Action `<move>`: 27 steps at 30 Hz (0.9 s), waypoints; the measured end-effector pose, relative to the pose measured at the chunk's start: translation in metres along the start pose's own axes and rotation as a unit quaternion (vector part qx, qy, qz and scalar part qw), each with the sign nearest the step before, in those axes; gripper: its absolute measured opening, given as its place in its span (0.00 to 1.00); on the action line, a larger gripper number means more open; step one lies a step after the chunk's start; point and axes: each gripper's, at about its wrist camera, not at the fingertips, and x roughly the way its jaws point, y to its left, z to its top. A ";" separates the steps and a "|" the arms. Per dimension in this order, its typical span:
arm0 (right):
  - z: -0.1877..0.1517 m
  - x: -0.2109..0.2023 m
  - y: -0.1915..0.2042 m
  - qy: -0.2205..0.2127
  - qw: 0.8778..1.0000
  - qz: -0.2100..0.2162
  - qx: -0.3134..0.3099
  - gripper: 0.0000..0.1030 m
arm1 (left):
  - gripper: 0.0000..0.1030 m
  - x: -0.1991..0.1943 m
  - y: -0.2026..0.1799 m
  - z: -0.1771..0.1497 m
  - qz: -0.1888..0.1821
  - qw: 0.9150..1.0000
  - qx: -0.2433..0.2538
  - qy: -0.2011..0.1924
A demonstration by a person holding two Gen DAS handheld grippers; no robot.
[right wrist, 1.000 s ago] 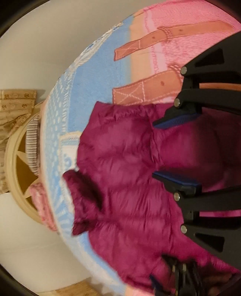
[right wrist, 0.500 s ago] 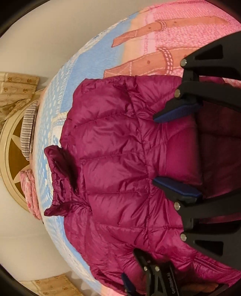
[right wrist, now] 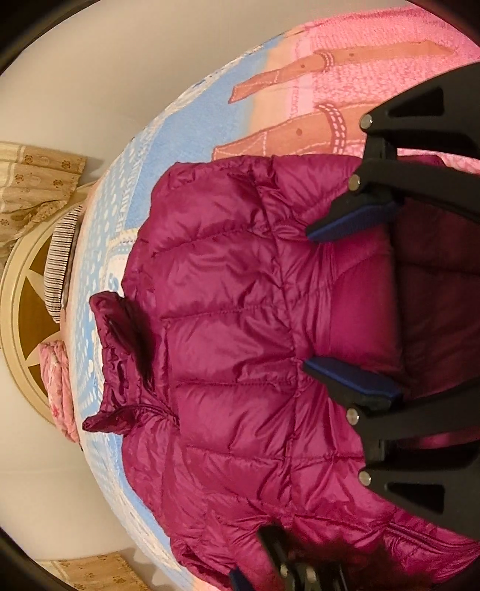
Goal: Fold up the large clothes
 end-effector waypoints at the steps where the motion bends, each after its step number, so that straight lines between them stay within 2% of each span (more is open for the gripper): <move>1: 0.001 -0.004 -0.001 0.001 1.000 0.000 0.000 0.67 | 0.97 -0.011 0.005 -0.001 0.005 1.000 0.007 -0.007; 4: 0.004 -0.026 0.000 -0.016 1.000 0.017 0.017 0.67 | 0.97 -0.040 0.033 -0.006 0.005 1.000 0.004 -0.030; 5: 0.005 -0.036 0.005 -0.025 0.999 0.030 0.019 0.67 | 0.97 -0.049 0.047 -0.008 0.016 0.999 0.000 -0.034; 8: 0.012 -0.053 0.031 -0.038 0.997 0.067 -0.004 0.71 | 0.97 -0.065 0.095 -0.021 0.066 0.997 -0.016 -0.032; 11: 0.014 -0.056 0.065 -0.032 0.992 0.114 -0.039 0.75 | 0.97 -0.078 0.150 -0.045 0.124 0.991 -0.046 -0.016; 15: 0.007 -0.044 0.102 -0.024 0.988 0.129 -0.077 0.75 | 0.97 -0.093 0.213 -0.088 0.169 0.980 -0.101 0.013; 18: -0.006 -0.024 0.119 -0.014 0.989 0.102 -0.102 0.75 | 0.97 -0.098 0.240 -0.121 0.168 0.977 -0.128 0.043; 21: -0.008 -0.024 0.114 -0.017 0.990 0.104 -0.098 0.75 | 0.97 -0.107 0.254 -0.150 0.172 0.973 -0.145 0.057; 25: -0.013 -0.045 0.102 -0.035 0.989 0.114 -0.085 0.75 | 0.97 -0.124 0.261 -0.171 0.144 0.971 -0.182 0.052; 27: -0.020 -0.053 0.101 -0.046 0.988 0.114 -0.092 0.76 | 0.97 -0.125 0.251 -0.174 0.125 0.972 -0.191 0.050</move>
